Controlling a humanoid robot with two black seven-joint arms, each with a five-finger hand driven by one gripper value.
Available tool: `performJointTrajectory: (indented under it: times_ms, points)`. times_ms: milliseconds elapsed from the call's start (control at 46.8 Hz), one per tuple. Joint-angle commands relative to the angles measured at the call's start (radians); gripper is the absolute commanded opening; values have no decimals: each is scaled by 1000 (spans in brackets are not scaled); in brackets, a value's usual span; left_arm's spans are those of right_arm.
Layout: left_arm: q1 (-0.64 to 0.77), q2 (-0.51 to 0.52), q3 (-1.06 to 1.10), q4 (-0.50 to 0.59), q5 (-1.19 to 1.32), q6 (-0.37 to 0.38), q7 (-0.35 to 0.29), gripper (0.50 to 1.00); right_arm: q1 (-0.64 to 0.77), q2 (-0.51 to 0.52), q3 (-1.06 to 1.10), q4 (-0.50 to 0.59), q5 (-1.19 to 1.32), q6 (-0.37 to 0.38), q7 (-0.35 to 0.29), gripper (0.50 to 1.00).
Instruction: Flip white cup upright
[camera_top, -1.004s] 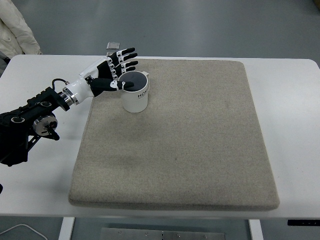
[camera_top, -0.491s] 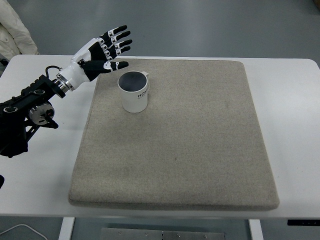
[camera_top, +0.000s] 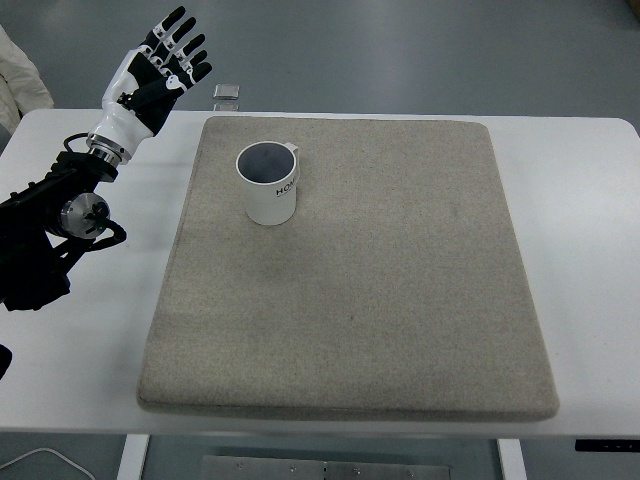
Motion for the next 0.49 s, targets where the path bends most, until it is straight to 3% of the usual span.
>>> performJointTrajectory:
  times_ms: [0, 43, 299, 470]
  points:
    - [0, -11, 0, -1, -50, 71, 58, 986, 0, 0, 0, 0, 0, 1, 0, 930]
    - [-3, -22, 0, -1, -73, 99, 101, 986, 0, 0, 0, 0, 0, 1, 0, 930]
    - [-24, -59, -9, -1, -95, 225, 213, 986, 0, 0, 0, 0, 0, 1, 1, 930]
    - [-24, -72, -36, 1, -197, 276, 310, 986, 0, 0, 0, 0, 2, -1, 1, 930]
